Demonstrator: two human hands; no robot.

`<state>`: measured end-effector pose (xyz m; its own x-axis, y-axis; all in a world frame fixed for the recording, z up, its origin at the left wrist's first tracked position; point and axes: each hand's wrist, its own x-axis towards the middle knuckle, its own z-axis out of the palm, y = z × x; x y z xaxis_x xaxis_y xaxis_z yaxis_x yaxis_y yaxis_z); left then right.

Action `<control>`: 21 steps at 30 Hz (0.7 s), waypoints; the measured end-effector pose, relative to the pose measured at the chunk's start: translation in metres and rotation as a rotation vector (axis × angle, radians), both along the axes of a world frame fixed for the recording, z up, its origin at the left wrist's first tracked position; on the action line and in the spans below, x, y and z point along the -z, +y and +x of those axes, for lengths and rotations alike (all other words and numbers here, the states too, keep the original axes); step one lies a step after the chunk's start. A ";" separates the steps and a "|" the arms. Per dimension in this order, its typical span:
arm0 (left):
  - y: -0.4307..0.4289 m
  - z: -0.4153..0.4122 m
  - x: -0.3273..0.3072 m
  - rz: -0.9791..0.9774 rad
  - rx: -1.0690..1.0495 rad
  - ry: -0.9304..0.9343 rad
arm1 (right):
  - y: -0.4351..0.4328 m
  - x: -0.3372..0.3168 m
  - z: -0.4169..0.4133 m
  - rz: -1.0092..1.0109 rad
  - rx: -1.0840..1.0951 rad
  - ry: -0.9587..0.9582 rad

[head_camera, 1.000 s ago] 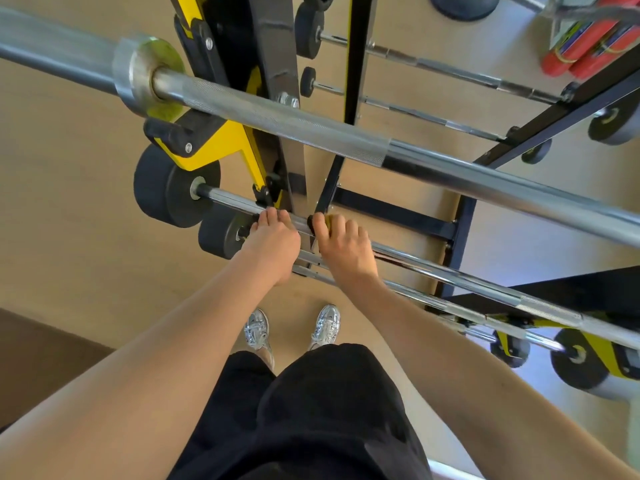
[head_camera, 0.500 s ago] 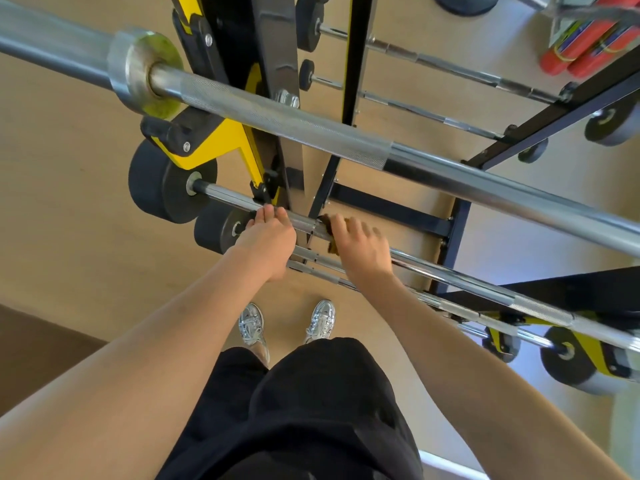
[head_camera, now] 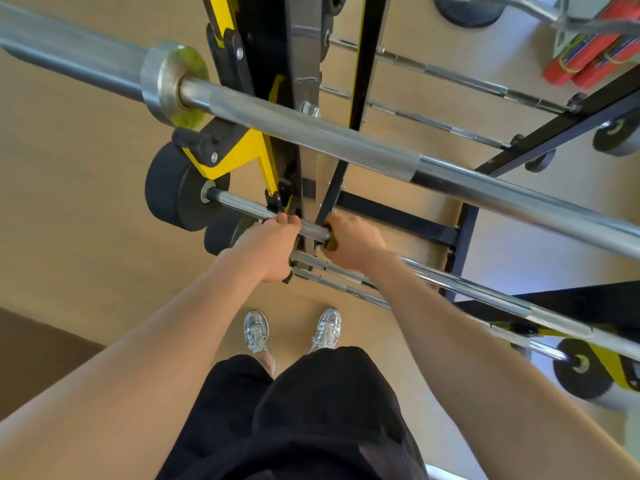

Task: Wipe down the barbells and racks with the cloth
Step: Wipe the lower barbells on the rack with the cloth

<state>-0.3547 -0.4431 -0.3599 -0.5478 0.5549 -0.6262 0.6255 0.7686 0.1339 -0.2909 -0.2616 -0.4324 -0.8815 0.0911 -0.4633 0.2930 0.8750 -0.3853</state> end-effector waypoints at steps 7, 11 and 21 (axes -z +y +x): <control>-0.028 -0.018 0.006 0.317 -0.277 0.213 | -0.091 0.016 -0.012 0.415 -0.134 0.419; -0.042 -0.013 0.003 0.344 -0.338 0.325 | -0.092 0.002 -0.035 0.439 -0.176 0.268; -0.073 -0.020 0.024 0.180 -0.256 -0.027 | -0.085 -0.014 -0.020 0.077 0.015 0.321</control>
